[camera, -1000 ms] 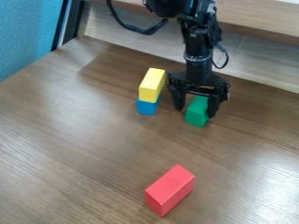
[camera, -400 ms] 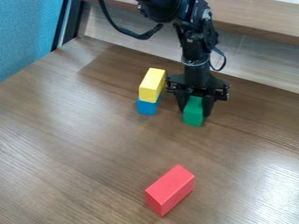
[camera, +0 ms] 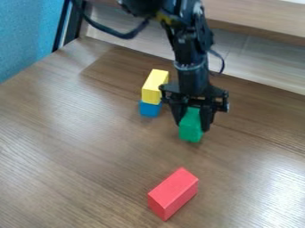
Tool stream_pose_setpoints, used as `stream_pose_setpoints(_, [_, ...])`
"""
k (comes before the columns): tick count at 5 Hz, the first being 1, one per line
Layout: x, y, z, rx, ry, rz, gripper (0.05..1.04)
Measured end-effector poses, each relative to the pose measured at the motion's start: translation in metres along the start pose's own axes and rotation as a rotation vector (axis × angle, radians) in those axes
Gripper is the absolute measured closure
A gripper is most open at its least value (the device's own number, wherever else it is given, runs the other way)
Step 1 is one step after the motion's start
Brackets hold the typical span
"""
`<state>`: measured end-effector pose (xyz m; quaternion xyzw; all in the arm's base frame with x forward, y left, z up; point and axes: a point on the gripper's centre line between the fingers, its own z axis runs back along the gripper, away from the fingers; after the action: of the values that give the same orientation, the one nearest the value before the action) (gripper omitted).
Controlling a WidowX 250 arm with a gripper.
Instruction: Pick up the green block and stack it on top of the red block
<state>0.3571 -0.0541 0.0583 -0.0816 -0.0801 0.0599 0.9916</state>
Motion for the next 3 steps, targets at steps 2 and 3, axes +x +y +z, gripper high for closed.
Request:
stream_pose_setpoints(2, [-0.029, -0.005, 0.032, -0.031, -0.028, -0.057, 0.497])
stream_pose_setpoints(3, [-0.05, -0.01, 0.037, -0.028, -0.026, -0.102, 0.497])
